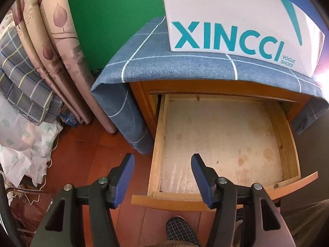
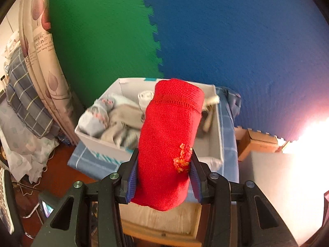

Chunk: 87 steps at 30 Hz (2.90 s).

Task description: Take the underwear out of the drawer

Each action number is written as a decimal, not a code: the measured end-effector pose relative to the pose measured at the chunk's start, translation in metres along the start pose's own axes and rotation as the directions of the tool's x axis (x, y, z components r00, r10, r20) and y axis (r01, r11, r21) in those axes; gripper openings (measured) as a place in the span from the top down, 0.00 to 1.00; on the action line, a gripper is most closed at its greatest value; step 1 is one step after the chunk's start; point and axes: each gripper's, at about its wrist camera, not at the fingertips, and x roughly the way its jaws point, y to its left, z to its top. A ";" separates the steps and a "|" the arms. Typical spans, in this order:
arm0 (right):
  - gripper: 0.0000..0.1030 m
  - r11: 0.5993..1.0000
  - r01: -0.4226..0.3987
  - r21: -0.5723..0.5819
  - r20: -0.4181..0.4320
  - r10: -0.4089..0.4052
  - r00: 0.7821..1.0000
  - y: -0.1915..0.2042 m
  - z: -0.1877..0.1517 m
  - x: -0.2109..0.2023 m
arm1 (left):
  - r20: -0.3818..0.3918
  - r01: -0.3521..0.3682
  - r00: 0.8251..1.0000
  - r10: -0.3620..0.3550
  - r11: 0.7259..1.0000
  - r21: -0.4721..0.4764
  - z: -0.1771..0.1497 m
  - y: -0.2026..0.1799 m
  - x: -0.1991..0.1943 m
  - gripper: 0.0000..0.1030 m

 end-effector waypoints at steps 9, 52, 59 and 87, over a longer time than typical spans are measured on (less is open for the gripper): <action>0.60 1.000 0.005 -0.023 -0.058 -0.007 0.998 0.018 0.038 0.063 | -0.030 -0.015 0.999 0.014 1.000 -0.024 -0.001 0.005 0.010 0.43; 0.01 0.999 0.034 -0.017 0.045 -0.033 0.998 0.019 -0.062 -0.004 | -0.031 0.030 0.999 -0.032 0.999 -0.042 -0.008 0.004 0.007 0.43; 0.01 0.996 0.087 -0.017 -0.139 -0.089 0.986 0.012 -0.164 0.034 | -0.020 0.041 0.999 -0.042 0.999 -0.011 -0.019 -0.005 -0.004 0.43; 0.01 0.996 0.077 0.044 -0.238 -0.065 0.969 0.004 -0.215 0.071 | 0.004 0.055 0.998 -0.055 0.996 0.077 -0.029 -0.025 -0.012 0.43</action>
